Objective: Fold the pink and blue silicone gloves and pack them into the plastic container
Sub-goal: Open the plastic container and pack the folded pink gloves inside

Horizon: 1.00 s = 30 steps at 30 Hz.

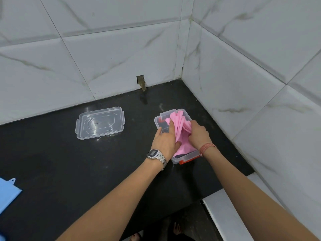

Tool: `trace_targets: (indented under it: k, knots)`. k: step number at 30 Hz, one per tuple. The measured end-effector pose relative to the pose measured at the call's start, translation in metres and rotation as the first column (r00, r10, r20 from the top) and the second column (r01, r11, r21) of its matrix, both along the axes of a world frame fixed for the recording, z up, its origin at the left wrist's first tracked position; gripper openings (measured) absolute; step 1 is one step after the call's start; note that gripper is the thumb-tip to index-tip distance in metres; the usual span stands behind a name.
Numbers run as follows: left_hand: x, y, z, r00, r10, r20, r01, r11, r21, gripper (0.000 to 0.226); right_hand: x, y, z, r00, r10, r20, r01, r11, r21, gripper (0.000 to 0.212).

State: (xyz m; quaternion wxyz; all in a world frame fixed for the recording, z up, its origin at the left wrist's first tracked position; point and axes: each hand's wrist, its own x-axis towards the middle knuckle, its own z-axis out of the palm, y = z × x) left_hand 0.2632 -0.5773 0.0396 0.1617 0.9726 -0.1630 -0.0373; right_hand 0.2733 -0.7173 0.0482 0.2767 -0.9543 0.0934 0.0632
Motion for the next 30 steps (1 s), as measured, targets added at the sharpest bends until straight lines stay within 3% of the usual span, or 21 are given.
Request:
trace_targets:
  k: [8, 12, 15, 17, 23, 26, 30]
  knots:
    - [-0.002, -0.012, -0.007, 0.999, -0.01, 0.052, 0.005, 0.995, 0.097, 0.078, 0.001, 0.007, -0.022, 1.0, -0.003, -0.005, 0.003, 1.0, 0.005, 0.027]
    - [-0.003, -0.015, -0.008, 0.997, 0.069, -0.017, -0.066, 0.988, 0.138, 0.071, 0.0, 0.006, -0.026, 1.0, 0.026, -0.01, -0.026, 0.999, -0.027, 0.024]
    - [-0.004, -0.014, -0.005, 0.992, 0.126, -0.025, -0.124, 0.99, 0.074, 0.084, 0.001, 0.008, -0.026, 1.0, -0.004, 0.002, 0.004, 0.999, 0.033, 0.021]
    - [-0.006, -0.012, -0.003, 0.99, 0.144, -0.015, -0.143, 0.989, 0.041, 0.091, 0.002, 0.009, -0.027, 1.0, 0.011, 0.009, -0.011, 1.0, -0.022, 0.023]
    - [0.0, -0.005, -0.004, 0.991, 0.137, 0.005, -0.137, 0.984, 0.117, 0.065, 0.002, 0.009, -0.029, 0.998, -0.059, 0.034, 0.06, 0.998, -0.022, 0.033]
    - [0.005, -0.005, 0.0, 0.992, 0.129, -0.012, -0.126, 0.981, 0.145, 0.066, 0.001, 0.009, -0.028, 0.998, -0.023, 0.057, 0.028, 0.997, -0.074, 0.04]
    - [0.008, -0.013, 0.004, 0.994, 0.109, 0.029, -0.112, 0.971, 0.213, 0.064, -0.001, 0.012, -0.023, 0.989, 0.095, 0.115, -0.08, 0.988, -0.13, 0.035]
